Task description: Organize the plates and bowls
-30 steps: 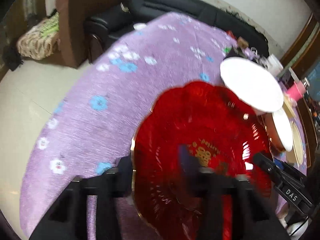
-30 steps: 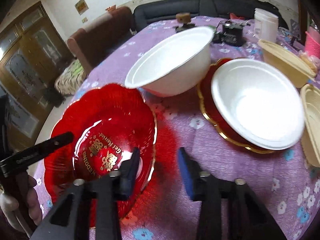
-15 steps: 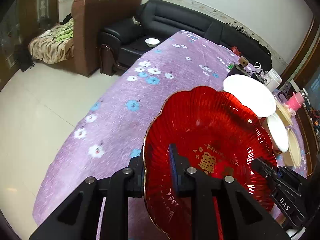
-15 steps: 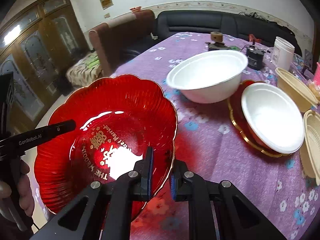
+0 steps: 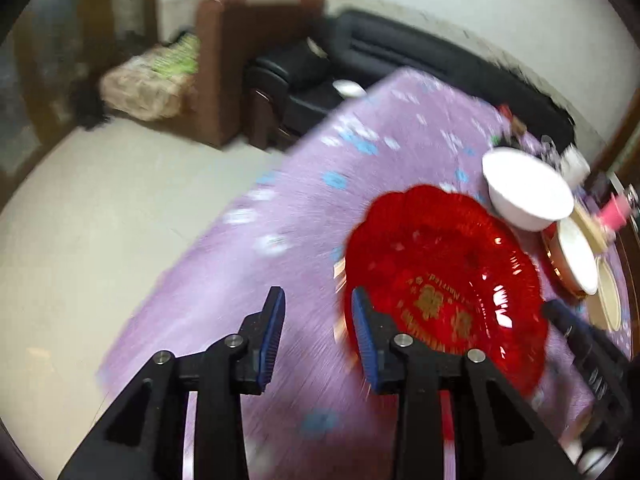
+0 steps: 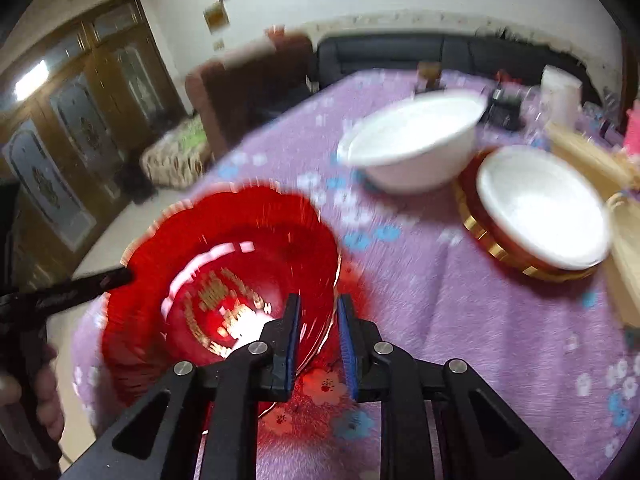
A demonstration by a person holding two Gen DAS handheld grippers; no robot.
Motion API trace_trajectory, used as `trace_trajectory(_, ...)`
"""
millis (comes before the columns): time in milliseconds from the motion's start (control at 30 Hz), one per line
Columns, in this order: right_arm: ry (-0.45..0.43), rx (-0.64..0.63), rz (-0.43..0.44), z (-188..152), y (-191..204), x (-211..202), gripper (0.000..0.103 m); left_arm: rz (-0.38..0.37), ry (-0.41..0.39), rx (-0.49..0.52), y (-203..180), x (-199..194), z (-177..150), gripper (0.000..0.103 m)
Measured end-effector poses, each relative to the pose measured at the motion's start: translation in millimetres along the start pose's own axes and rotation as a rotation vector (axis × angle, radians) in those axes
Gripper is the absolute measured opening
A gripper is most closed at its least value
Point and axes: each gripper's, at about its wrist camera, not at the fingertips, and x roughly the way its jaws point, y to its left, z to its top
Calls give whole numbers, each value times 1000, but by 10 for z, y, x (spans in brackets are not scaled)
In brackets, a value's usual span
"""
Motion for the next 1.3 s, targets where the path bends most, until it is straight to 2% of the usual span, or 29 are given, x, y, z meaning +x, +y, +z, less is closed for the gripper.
trace_trajectory(100,-121,-125,75,77,130,-339,25,0,-65,-76,157,-769,-311,49)
trace_trajectory(133,-169,-171,84,72,183,-422,30,7,-80,-92,179,-946,-382,49)
trace_trajectory(233,-255,-219,134,-34,258,-554,31,80,-144,-138,171,-1549,-575,49)
trace_trajectory(267,-266,-213,151,-75,250,-569,32,115,-170,-169,155,-1783,-636,49)
trace_trajectory(333,-266,-242,162,-214,286,-568,32,137,-207,-195,111,-2095,-696,50)
trace_trajectory(400,-296,-303,134,-371,391,-597,32,167,-260,-214,15,-2419,-764,53)
trace_trajectory(533,-308,-298,148,-389,381,-648,32,192,-330,-199,-169,-2769,-830,54)
trace_trajectory(633,-323,-301,124,-422,386,-659,32,188,-347,-166,-257,-2874,-860,55)
trace_trajectory(833,-285,-323,62,-493,406,-521,32,158,-331,-136,-218,-2795,-869,57)
trace_trajectory(1033,-283,-298,28,-478,341,-495,37,93,-266,-158,-60,-2485,-849,57)
trace_trajectory(1300,-209,-234,-3,-408,202,-333,38,15,-224,-125,-2,-2154,-838,57)
